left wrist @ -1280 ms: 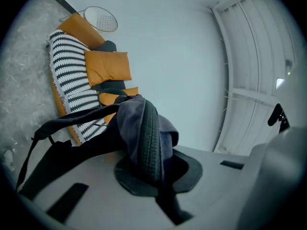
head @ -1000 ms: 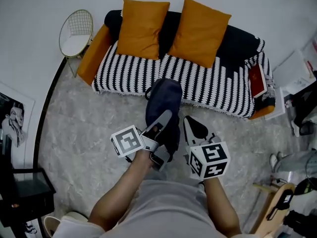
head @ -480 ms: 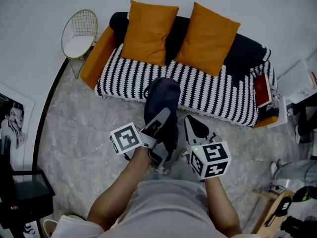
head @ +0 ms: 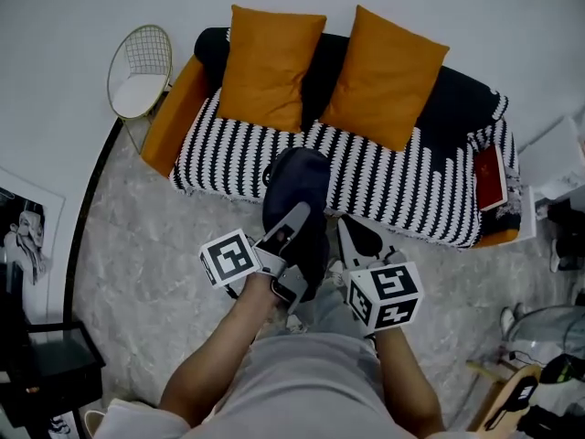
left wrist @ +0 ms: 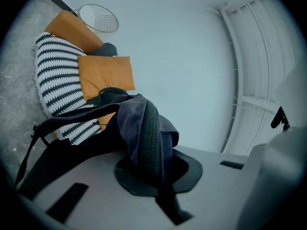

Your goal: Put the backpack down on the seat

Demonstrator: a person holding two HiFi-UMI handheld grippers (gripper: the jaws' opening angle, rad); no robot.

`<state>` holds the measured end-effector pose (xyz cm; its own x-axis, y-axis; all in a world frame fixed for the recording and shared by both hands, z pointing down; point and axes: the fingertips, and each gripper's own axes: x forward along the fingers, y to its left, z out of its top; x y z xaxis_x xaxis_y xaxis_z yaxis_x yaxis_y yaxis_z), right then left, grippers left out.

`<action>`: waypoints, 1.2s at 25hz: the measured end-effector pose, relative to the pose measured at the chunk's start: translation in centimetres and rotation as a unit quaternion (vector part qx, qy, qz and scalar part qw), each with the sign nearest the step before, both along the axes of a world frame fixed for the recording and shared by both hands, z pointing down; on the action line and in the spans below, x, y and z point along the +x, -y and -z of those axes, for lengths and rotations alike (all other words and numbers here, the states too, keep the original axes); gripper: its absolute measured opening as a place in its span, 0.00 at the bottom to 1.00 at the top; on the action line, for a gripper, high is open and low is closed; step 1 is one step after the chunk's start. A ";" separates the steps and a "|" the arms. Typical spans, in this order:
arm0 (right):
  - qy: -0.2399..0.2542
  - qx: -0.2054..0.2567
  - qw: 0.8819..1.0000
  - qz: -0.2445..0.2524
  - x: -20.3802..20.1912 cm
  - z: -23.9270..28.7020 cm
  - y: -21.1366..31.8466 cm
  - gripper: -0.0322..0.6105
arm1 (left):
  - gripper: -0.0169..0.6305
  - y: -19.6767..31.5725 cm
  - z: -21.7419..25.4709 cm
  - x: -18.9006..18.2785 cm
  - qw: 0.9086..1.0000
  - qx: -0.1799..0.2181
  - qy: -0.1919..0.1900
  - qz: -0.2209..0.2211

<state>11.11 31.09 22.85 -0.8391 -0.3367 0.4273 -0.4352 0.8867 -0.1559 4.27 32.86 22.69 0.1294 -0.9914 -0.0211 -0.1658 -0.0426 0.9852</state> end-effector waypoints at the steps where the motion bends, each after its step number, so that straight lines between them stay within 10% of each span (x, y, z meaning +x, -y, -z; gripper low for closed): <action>1: 0.000 -0.001 1.000 0.002 -0.2 -0.1 0.9 0.05 | 0.04 0.9 -0.1 -0.2 1.000 0.000 -0.003 0.001; 30: 0.015 -0.060 0.998 0.007 -4.0 -3.6 23.4 0.05 | 0.04 23.5 -4.4 -3.6 0.990 -0.031 0.070 -0.120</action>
